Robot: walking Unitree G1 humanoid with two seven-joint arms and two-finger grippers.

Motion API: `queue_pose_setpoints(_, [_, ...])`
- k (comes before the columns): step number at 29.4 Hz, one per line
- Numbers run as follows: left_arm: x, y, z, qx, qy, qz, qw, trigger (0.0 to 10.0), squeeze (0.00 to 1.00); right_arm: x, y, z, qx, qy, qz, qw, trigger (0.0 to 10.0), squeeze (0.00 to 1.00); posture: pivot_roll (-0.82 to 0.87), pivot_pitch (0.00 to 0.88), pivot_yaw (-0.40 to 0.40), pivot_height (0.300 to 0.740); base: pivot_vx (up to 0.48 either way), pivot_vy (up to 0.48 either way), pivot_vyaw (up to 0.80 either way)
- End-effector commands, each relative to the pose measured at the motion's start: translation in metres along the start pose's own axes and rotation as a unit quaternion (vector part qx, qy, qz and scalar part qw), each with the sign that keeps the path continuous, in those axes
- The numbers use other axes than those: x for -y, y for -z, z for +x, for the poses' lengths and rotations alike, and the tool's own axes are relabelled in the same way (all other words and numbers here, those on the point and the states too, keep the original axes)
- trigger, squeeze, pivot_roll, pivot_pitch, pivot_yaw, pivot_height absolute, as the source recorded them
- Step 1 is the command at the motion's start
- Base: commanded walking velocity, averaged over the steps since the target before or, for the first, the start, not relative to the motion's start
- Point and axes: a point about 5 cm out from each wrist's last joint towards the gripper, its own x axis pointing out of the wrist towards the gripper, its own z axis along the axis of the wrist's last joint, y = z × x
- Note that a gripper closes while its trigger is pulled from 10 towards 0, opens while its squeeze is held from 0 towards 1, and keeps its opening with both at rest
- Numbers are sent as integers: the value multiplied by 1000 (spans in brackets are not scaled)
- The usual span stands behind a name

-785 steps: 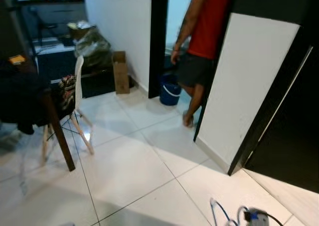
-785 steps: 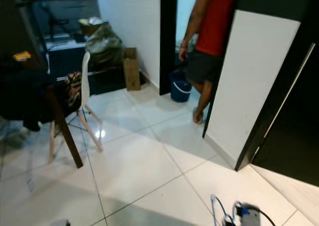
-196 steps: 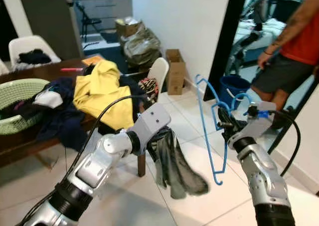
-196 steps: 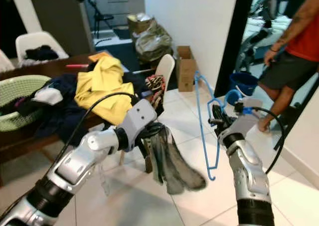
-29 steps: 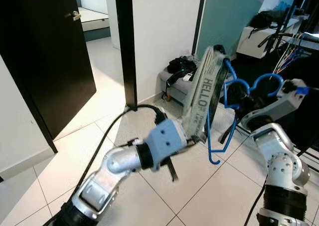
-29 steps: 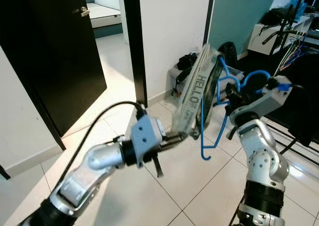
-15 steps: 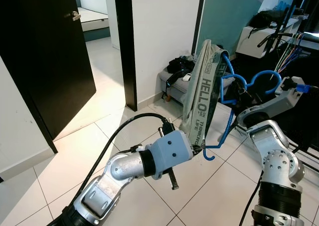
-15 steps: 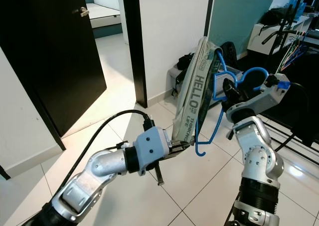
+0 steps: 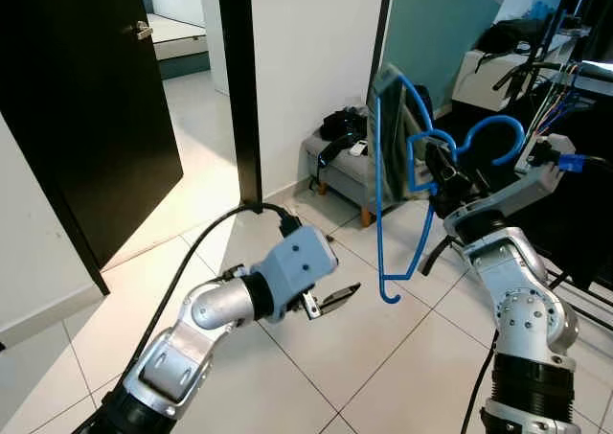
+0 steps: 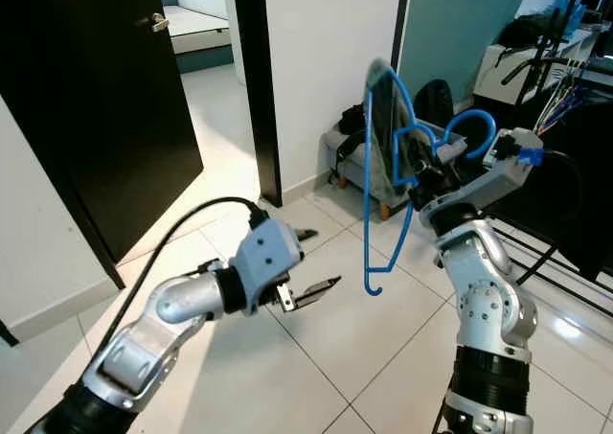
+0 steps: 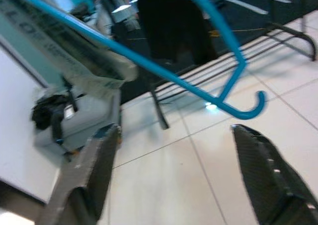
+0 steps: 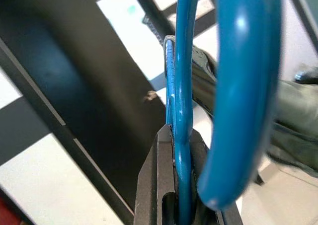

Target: Hang hanger

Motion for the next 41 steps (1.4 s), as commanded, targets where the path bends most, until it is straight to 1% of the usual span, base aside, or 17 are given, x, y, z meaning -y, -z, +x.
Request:
queue_pose_setpoints(1, [-4,1,1,-3,-12,2,1000,10000,1000,-10,-3,-2,10,-39,3,999,10000,0,-51,0,-16,740,0,0,0])
queue_pose_setpoints(4, [-4,1,1,-3,-12,2,1000,10000,1000,-10,-3,-2,10,-39,3,999,10000,0,-51,0,-16,740,0,0,0])
queue_pose_setpoints(5, [-5,-1,5,2,-29,4,1000,10000,1000,-16,-6,-3,16,-67,2,998,10000,0,-58,0,-12,740,0,0,0])
queue_pose_setpoints(7, [-5,-2,6,6,-39,5,999,10000,1000,-18,-8,-3,19,-76,1,997,10000,0,-58,0,-12,740,0,0,0])
queue_pose_setpoints(9, [-10,-4,7,10,-60,6,998,10000,1000,-19,-10,-4,22,-86,1,996,10000,0,-56,0,-13,740,0,0,0])
queue_pose_setpoints(10, [-19,-6,6,14,-97,7,995,10000,1000,-20,-13,-6,24,-98,-1,995,10000,0,-53,0,-14,740,0,0,0])
queue_pose_setpoints(12, [-19,-6,6,14,-97,7,995,10000,1000,-20,-13,-6,24,-98,-1,995,10000,0,-53,0,-14,740,0,0,0])
queue_pose_setpoints(13, [-25,-8,4,18,-117,6,993,10000,1000,-19,-14,-7,24,-103,-3,994,10000,0,-53,0,-14,740,0,0,0])
queue_pose_setpoints(14, [-40,-12,-1,28,-167,-1,986,10000,1000,-19,-17,-9,21,-118,-7,993,10000,0,-48,0,-17,740,0,0,0])
queue_pose_setpoints(15, [-40,-12,-1,28,-167,-1,986,10000,1000,-19,-17,-9,21,-118,-7,993,10000,0,-48,0,-17,740,0,0,0])
queue_pose_setpoints(16, [-62,-18,-10,44,-240,-14,970,10000,1000,-20,-20,-13,13,-143,-17,990,10000,0,-46,0,-19,740,0,0,0])
queue_pose_setpoints(19, [-80,-27,-19,63,-302,-24,951,10000,1000,-23,-21,-16,-2,-172,-29,985,10000,0,-44,0,-22,740,0,0,0])
queue_pose_setpoints(22, [-85,-30,-22,68,-318,-24,945,10000,1000,-24,-21,-16,-6,-181,-31,983,10000,0,-42,0,-25,740,0,0,0])
queue_pose_setpoints(25, [-91,-34,-25,77,-348,-24,934,10000,1000,-33,-20,-19,-26,-227,-34,973,10000,0,-41,0,-29,740,0,0,0])
queue_pose_setpoints(27, [-91,-34,-25,77,-348,-24,934,10000,1000,-33,-20,-19,-26,-227,-34,973,10000,0,-41,0,-29,740,0,0,0])
queue_pose_setpoints(34, [-82,-39,-12,104,-336,-59,934,10000,1000,-42,-17,-33,-73,-298,-50,951,10000,0,-47,0,-27,740,0,0,0])
queue_pose_setpoints(41, [-86,-40,-15,101,-340,-52,933,10000,1000,-37,-21,-38,-78,-294,-63,951,10000,0,-43,0,-28,740,0,0,0])
